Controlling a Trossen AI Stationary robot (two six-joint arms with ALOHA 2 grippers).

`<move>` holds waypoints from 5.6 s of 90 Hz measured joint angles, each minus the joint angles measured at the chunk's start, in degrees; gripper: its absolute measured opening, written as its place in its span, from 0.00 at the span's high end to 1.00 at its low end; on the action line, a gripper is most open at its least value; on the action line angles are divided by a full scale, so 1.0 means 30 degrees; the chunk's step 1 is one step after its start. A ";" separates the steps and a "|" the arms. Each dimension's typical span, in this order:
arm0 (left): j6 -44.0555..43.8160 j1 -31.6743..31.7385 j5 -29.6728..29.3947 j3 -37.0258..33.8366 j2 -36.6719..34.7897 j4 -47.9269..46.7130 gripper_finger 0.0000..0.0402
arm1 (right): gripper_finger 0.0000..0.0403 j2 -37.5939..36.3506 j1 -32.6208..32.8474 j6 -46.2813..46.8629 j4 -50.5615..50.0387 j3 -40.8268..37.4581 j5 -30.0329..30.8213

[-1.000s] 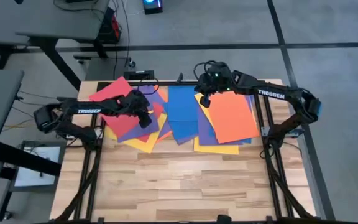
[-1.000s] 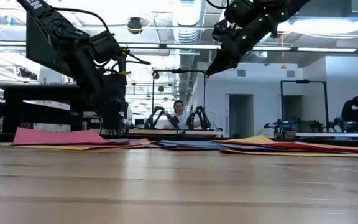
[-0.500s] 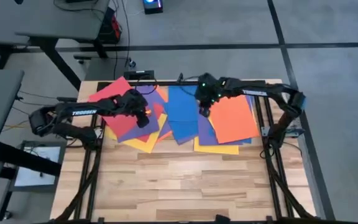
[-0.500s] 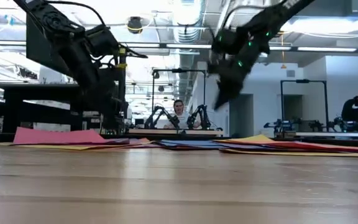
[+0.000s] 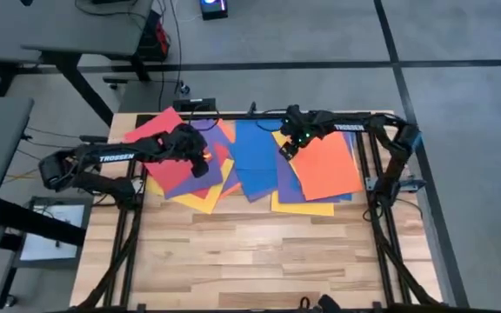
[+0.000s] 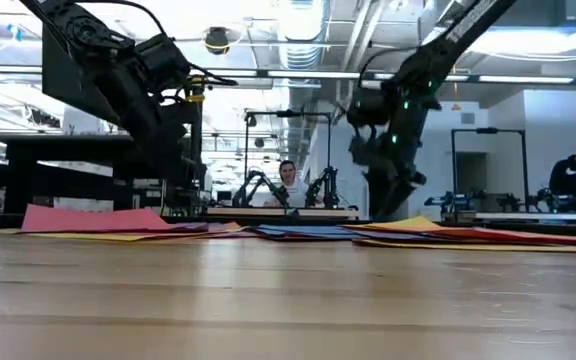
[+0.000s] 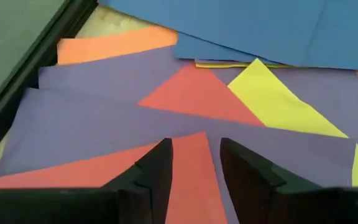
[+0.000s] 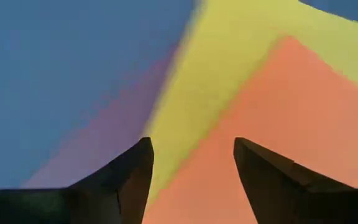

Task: Organize paper
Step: Put the orange paper to the bottom right of the table

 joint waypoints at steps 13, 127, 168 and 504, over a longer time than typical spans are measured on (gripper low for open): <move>0.0000 -0.0062 -0.0007 0.0000 0.0000 -0.0036 0.71 | 0.50 0.0955 -0.0029 0.0131 0.0082 0.0014 0.0788; -0.0076 -0.0146 0.0014 0.0000 0.0000 -0.0321 0.71 | 0.63 -0.0082 -0.4349 -0.5538 -0.0808 0.1326 -0.0607; -0.0274 -0.0146 0.0750 0.0000 0.0000 -0.0284 0.71 | 0.45 0.2148 -0.4810 -1.0323 -0.0678 0.1403 -0.1025; 0.1036 -0.1902 0.3781 0.0000 0.0022 0.2399 0.71 | 0.65 -0.3780 2.1371 0.8648 -0.2056 -0.6397 1.2863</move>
